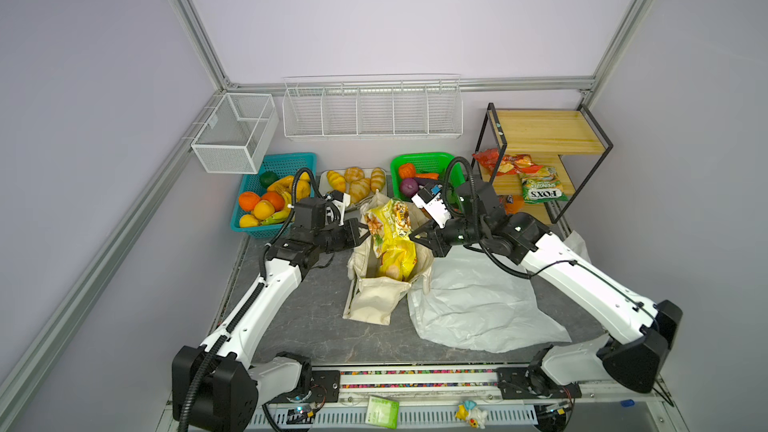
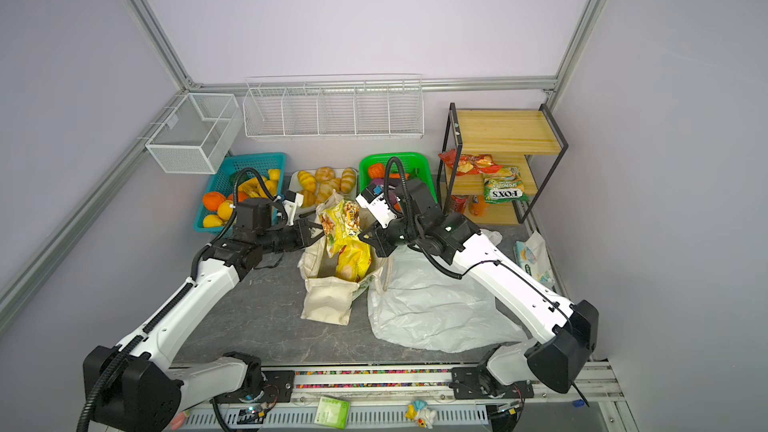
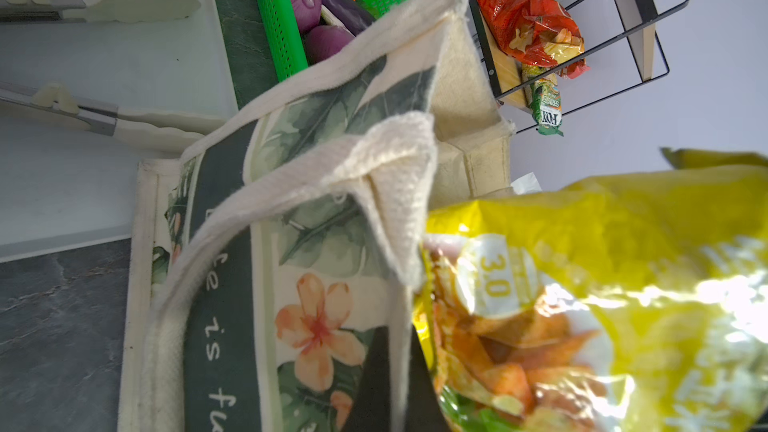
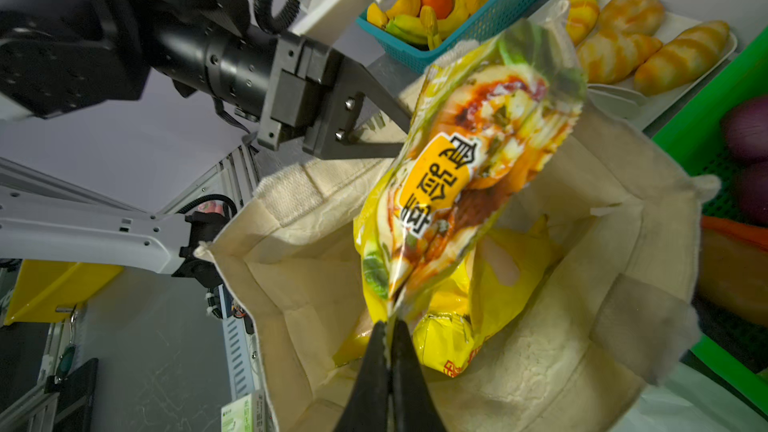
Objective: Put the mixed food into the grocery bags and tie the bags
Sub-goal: 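Carry the yellow food bag to the tote and drop it inside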
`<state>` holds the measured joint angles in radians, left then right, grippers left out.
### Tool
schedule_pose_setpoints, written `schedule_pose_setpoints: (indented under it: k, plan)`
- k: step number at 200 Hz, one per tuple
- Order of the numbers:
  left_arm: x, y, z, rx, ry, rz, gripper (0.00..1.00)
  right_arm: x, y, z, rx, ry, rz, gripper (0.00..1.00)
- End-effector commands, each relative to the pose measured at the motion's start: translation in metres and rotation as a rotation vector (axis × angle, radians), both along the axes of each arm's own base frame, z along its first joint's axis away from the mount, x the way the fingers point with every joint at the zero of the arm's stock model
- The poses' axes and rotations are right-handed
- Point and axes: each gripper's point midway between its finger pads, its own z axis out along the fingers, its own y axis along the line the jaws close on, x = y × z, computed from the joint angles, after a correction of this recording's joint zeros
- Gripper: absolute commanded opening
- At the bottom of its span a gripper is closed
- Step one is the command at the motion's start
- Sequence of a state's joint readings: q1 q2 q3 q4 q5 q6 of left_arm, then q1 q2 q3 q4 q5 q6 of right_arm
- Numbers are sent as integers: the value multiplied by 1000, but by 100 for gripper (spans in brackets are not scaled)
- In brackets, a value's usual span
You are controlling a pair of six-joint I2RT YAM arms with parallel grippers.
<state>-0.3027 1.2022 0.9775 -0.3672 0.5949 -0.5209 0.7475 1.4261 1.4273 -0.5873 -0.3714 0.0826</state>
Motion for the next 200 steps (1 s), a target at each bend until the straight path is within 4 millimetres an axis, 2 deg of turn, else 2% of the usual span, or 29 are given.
schedule_pose_setpoints:
  k: [1, 47, 74, 107, 129, 141, 154, 165, 179, 200]
  plan:
    - [2, -1, 16, -18, -63, -7, 0, 2, -5, -1, -56, -41, -4, 7]
    - [3, -2, 16, -20, -61, -9, 0, -1, -30, -5, -140, -63, -73, 7]
    - [3, -1, 17, -18, -64, -8, 0, -7, -36, -4, -151, -56, -79, 7]
    - [3, 0, 16, -14, -66, -3, 0, -10, -26, -19, -226, -45, -68, 7]
    - [4, -1, 16, -17, -62, -3, 0, -11, -7, -29, -230, -16, -58, 7]
    - [3, -1, 16, -18, -59, -4, 0, -16, 8, -32, -207, 1, -24, 14]
    - [4, -1, 17, -21, -62, -3, 0, -23, 21, -30, -166, 29, 24, 30]
    - [4, -1, 17, -20, -63, -3, 0, -28, 26, -24, -132, 35, 53, 39]
    - [4, -1, 16, -17, -60, -2, 0, -26, 18, -15, -116, 6, 39, 49]
    - [4, -1, 15, -15, -59, -2, 0, -12, -12, 2, -54, -4, -35, 57]
